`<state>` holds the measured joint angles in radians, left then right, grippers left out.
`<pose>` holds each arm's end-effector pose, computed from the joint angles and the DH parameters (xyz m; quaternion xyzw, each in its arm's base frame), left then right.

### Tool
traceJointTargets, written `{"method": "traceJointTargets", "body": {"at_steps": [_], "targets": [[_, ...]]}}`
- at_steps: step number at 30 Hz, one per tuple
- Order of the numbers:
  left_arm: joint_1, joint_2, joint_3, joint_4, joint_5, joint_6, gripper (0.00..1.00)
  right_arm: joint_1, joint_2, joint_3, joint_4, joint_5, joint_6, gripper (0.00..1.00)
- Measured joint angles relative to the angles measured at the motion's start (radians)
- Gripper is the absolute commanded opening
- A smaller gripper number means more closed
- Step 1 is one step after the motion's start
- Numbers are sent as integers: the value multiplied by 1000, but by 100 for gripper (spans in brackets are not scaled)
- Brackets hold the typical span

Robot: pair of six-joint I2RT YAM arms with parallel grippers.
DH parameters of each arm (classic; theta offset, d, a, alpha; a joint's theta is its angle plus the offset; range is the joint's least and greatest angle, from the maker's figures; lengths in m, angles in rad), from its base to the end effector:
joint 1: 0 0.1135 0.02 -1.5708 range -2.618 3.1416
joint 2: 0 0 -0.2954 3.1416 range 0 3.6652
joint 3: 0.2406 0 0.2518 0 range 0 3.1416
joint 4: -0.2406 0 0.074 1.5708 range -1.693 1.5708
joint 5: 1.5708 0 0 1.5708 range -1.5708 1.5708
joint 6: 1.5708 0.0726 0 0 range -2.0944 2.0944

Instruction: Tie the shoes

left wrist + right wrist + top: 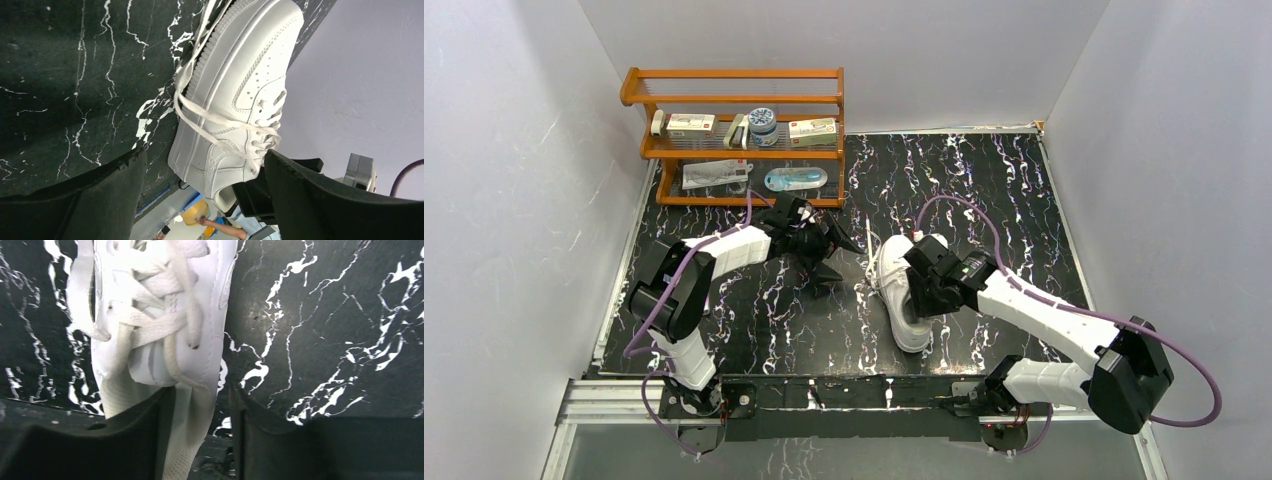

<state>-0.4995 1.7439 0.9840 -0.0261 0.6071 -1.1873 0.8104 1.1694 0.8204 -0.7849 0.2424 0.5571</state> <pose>0.3172 -0.2202 0.1850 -0.1897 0.8687 -0.4562 0.0364 0.1615 0.1445 0.2273 -0.0964 0.9646 0.0444 0.2413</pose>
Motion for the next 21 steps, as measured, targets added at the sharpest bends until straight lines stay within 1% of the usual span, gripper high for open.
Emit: {"method": "traceJointTargets", "body": {"at_steps": [5, 8, 10, 12, 13, 15, 17, 21], "targets": [[0, 3, 9, 0, 12, 9, 84, -50, 10, -2, 26, -56, 15, 56], [0, 16, 17, -1, 20, 9, 84, -80, 55, -2, 42, -71, 12, 51], [-2, 35, 26, 0, 27, 9, 84, -87, 94, -8, 66, -72, 2, 40], [-6, 48, 29, 0, 30, 9, 83, -87, 115, -21, 92, -68, -14, 25], [-9, 51, 29, -2, 30, 9, 83, -87, 123, -21, 102, -60, -17, 19], [-16, 51, 30, -4, 31, 10, 83, -87, 125, -16, 95, -42, -31, 13], [-21, 49, 31, -6, 29, 13, 83, -87, 129, 8, 67, -23, -43, 0], [-26, 14, 32, -56, -2, 45, 84, -90, 130, 120, -35, 2, -83, 0]]}}
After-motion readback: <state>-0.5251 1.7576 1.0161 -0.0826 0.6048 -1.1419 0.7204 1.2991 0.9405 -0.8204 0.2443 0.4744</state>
